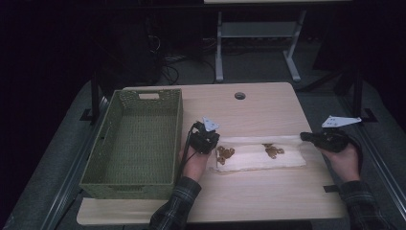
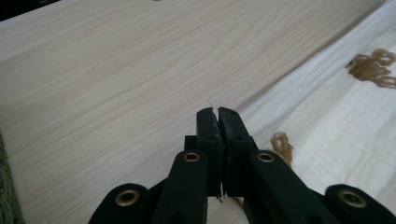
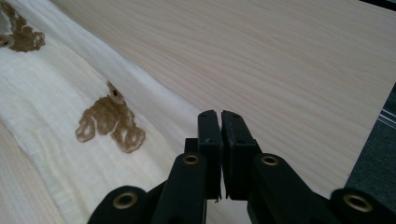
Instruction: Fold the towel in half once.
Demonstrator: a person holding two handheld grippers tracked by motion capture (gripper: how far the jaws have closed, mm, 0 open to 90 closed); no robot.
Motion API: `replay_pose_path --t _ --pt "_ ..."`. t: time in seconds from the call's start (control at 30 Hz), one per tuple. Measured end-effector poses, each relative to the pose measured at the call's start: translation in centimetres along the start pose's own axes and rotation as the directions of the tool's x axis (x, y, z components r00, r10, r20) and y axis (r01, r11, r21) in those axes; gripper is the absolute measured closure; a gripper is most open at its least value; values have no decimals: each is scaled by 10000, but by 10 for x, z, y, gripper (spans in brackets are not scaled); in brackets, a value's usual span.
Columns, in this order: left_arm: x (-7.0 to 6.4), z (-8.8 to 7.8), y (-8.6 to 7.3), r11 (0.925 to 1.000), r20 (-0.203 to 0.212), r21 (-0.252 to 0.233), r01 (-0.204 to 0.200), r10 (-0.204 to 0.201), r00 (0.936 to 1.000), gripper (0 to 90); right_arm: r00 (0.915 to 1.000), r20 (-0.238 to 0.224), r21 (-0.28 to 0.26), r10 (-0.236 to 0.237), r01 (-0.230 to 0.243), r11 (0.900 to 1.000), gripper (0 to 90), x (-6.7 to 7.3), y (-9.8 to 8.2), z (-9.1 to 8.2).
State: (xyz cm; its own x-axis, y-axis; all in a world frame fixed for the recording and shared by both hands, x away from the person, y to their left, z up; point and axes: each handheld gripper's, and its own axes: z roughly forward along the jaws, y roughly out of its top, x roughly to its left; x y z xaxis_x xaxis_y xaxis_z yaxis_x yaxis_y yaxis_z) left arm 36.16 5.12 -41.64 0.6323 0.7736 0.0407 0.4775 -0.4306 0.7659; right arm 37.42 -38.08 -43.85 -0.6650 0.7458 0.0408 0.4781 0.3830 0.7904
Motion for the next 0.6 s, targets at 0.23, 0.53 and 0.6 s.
replay_pose_path --t 0.23,0.53,0.6 --pt "-8 -10 -5 10000 206 32 34 -34 9998 879 10000 -70 64 -39 40 10000 870 7 -5 -7" --pt "-17 -17 -16 9997 432 254 22 -33 9991 879 9995 -278 246 -148 155 9996 869 16 -17 -15" --pt "-19 -17 -18 9995 468 314 18 -33 9989 879 9994 -338 258 -95 104 9996 869 19 -19 -16"
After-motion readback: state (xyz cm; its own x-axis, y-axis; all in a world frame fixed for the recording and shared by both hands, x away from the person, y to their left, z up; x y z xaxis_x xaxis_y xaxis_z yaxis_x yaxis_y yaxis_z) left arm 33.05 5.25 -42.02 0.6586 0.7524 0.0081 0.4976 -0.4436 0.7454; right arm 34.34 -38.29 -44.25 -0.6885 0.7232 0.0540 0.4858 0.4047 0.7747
